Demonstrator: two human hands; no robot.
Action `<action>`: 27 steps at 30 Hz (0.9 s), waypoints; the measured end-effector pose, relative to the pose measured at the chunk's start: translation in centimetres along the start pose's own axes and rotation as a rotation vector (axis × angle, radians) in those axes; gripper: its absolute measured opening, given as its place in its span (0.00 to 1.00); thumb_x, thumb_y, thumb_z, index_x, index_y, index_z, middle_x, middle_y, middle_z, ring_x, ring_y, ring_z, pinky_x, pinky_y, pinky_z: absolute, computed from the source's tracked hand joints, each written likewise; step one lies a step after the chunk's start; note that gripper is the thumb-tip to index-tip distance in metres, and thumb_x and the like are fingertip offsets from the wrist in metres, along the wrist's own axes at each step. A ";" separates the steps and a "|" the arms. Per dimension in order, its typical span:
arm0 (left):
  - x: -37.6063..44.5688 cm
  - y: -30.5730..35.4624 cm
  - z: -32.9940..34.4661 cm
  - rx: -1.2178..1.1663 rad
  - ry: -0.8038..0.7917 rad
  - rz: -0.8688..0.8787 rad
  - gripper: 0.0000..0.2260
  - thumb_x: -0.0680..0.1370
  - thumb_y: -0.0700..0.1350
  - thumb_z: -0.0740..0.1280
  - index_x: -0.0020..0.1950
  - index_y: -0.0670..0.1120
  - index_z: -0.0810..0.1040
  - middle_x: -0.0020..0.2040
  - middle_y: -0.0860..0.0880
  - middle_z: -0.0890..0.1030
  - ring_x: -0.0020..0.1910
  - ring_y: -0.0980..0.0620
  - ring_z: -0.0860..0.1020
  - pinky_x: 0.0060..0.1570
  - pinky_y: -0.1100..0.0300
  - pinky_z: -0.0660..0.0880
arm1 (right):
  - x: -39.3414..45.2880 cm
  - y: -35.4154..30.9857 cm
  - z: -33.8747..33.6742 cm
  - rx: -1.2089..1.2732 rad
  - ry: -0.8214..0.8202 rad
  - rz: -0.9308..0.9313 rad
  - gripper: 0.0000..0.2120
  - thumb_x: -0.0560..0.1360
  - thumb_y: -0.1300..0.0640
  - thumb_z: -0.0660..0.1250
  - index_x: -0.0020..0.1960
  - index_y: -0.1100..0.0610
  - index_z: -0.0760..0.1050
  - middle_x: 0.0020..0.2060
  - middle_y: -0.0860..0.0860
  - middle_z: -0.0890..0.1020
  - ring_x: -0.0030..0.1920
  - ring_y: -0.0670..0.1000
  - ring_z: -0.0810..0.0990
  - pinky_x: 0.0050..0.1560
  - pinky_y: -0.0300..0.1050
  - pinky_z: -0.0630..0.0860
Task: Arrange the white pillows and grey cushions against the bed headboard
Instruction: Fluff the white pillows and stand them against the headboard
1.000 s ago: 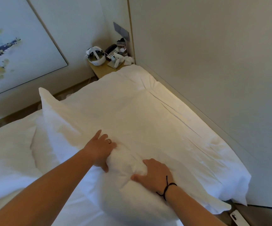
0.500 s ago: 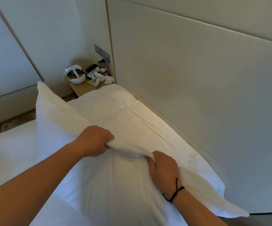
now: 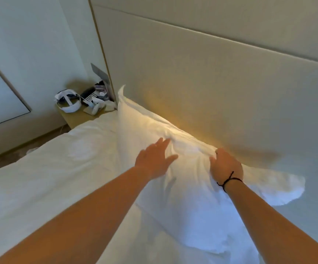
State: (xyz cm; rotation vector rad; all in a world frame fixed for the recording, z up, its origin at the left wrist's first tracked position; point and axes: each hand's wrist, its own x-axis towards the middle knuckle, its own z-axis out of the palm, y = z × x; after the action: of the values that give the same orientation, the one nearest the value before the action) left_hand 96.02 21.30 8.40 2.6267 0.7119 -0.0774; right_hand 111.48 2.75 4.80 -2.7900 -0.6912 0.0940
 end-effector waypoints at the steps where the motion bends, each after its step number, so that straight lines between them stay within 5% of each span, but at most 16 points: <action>1: -0.6 0.2 3.2 -0.011 -0.127 -0.022 0.34 0.79 0.65 0.58 0.81 0.57 0.48 0.82 0.51 0.50 0.79 0.46 0.56 0.74 0.44 0.60 | 0.1 1.4 1.3 -0.024 -0.015 0.016 0.19 0.80 0.44 0.53 0.61 0.55 0.72 0.54 0.55 0.81 0.53 0.59 0.79 0.52 0.52 0.74; 4: -1.7 -0.5 10.4 -0.070 -0.322 -0.092 0.42 0.76 0.64 0.64 0.78 0.63 0.37 0.81 0.52 0.40 0.79 0.45 0.54 0.72 0.42 0.62 | 0.3 3.3 4.2 -0.098 0.043 -0.060 0.22 0.79 0.42 0.50 0.65 0.52 0.70 0.51 0.53 0.82 0.51 0.57 0.80 0.53 0.52 0.73; 12: -0.8 -0.8 12.3 -0.132 -0.285 -0.143 0.41 0.75 0.64 0.66 0.77 0.65 0.40 0.81 0.54 0.41 0.77 0.45 0.60 0.69 0.45 0.66 | 0.6 3.9 5.8 -0.033 0.122 -0.079 0.19 0.79 0.43 0.54 0.63 0.52 0.72 0.49 0.52 0.83 0.50 0.57 0.80 0.54 0.53 0.73; 17: -3.1 -1.9 10.7 -0.296 -0.192 -0.189 0.34 0.78 0.60 0.65 0.79 0.60 0.52 0.80 0.54 0.59 0.77 0.51 0.61 0.73 0.50 0.63 | 0.3 3.9 5.1 -0.001 0.081 -0.073 0.22 0.80 0.42 0.53 0.66 0.53 0.71 0.54 0.55 0.82 0.54 0.59 0.79 0.58 0.56 0.73; 20: -7.0 -4.0 9.7 -0.443 -0.096 -0.309 0.25 0.76 0.61 0.67 0.72 0.61 0.67 0.62 0.57 0.79 0.60 0.56 0.77 0.64 0.53 0.73 | -1.3 1.1 4.3 0.058 0.127 -0.149 0.19 0.77 0.45 0.59 0.62 0.56 0.71 0.51 0.55 0.82 0.52 0.59 0.78 0.55 0.56 0.74; 23: -13.2 -7.0 8.7 -0.483 0.023 -0.449 0.14 0.75 0.59 0.67 0.59 0.58 0.78 0.44 0.61 0.80 0.46 0.63 0.78 0.55 0.57 0.77 | -5.7 -4.3 4.6 0.101 0.143 -0.329 0.22 0.75 0.45 0.66 0.64 0.56 0.73 0.58 0.57 0.79 0.62 0.60 0.74 0.62 0.58 0.70; 27: -23.5 -11.5 7.6 -0.541 0.166 -0.666 0.08 0.75 0.53 0.65 0.44 0.53 0.83 0.41 0.56 0.83 0.44 0.58 0.80 0.52 0.55 0.79 | -15.1 -12.4 7.5 0.229 -0.096 -0.574 0.21 0.74 0.43 0.68 0.64 0.52 0.75 0.63 0.54 0.78 0.67 0.56 0.72 0.69 0.53 0.66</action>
State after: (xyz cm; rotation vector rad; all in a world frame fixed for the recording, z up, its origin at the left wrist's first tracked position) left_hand 70.30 16.14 0.87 1.8167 1.4125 0.1277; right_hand 91.63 8.11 0.90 -2.2841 -1.3764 0.1805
